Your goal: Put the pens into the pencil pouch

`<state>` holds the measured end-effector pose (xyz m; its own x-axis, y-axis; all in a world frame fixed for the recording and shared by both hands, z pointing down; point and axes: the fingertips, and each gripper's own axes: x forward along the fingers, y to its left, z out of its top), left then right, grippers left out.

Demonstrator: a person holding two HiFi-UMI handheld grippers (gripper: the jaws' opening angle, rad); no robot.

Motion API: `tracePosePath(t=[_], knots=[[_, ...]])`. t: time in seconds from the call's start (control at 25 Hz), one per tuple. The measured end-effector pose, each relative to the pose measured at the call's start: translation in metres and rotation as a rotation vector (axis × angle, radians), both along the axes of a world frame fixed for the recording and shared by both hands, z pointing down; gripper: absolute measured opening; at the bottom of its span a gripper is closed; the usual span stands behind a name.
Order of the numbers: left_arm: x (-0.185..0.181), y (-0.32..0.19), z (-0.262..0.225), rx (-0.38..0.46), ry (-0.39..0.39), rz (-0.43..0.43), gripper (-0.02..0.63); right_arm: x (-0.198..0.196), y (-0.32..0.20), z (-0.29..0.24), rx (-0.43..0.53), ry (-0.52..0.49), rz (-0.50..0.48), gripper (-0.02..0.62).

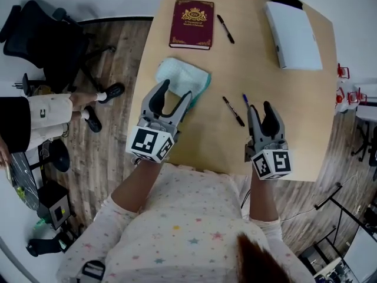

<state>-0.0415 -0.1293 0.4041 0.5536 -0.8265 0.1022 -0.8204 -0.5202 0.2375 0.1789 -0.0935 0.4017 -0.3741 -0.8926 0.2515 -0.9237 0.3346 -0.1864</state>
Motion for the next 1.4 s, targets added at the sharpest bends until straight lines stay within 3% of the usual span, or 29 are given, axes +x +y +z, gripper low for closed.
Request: tracePosePath(t=[0.28,0.72,0.88,1.24,1.4], knots=[[0.013,0.004,0.043,-0.071,-0.036,0.021,0.270,0.003,0.017,0.059,-0.146,-0.016,-0.007,0.193],[0.032,0.007,0.093,-0.144,-0.139,0.064,0.256,0.009,0.035,0.122,-0.279,0.047,-0.018,0.181],[0.037,0.011,0.111,-0.173,-0.184,0.084,0.236,0.010,0.039,0.137,-0.328,0.045,-0.023,0.178],[0.042,0.018,0.151,-0.259,-0.313,0.120,0.235,0.013,0.045,0.159,-0.402,0.153,-0.053,0.170],[0.047,0.015,0.155,-0.260,-0.348,0.141,0.221,0.012,0.047,0.164,-0.423,0.181,-0.070,0.152]])
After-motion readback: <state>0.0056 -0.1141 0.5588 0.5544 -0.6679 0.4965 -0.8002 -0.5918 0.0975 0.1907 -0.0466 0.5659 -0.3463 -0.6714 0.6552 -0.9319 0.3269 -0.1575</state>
